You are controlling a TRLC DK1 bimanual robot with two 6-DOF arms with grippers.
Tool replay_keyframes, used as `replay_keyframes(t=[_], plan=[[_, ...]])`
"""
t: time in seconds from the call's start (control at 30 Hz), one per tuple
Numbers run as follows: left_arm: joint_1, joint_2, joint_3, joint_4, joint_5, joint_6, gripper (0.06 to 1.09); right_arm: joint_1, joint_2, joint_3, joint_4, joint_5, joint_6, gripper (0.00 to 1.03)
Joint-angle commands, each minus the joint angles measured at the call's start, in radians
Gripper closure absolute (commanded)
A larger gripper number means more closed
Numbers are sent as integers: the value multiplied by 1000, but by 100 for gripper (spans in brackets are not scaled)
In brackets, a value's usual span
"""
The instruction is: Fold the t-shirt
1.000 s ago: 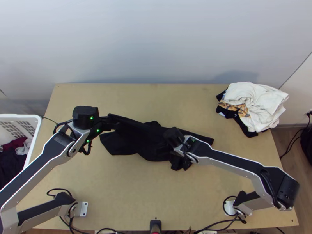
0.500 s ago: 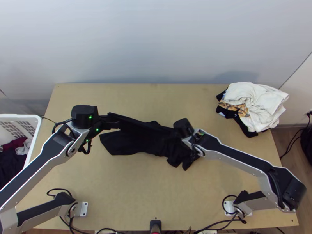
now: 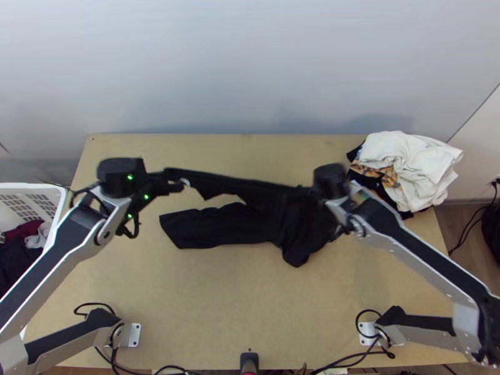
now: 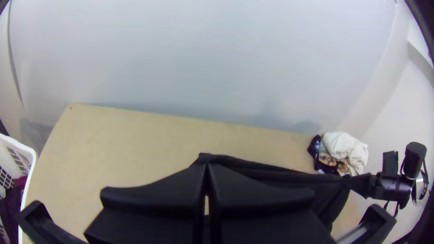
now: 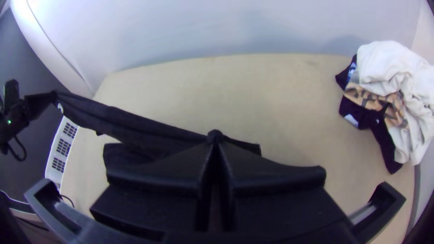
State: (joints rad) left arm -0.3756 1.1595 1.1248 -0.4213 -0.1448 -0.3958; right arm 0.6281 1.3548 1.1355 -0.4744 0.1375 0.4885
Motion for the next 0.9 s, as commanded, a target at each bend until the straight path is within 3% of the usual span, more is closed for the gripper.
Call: replay_keyframes(t=[0.0, 0.3, 0.67, 0.87], plan=[[99, 17, 153, -1, -4, 0, 105, -110, -92, 175, -98, 5, -18, 100], [196, 48, 418, -20, -7, 17, 105, -174, -102, 501, -214, 86, -70, 100], [188, 31, 615, 32, -91, 74, 105, -130, -129, 679, -247, 241, -133, 100], [139, -29, 624, 223, -214, 221, 105, -102, -146, 753, -228, 340, -223, 100]])
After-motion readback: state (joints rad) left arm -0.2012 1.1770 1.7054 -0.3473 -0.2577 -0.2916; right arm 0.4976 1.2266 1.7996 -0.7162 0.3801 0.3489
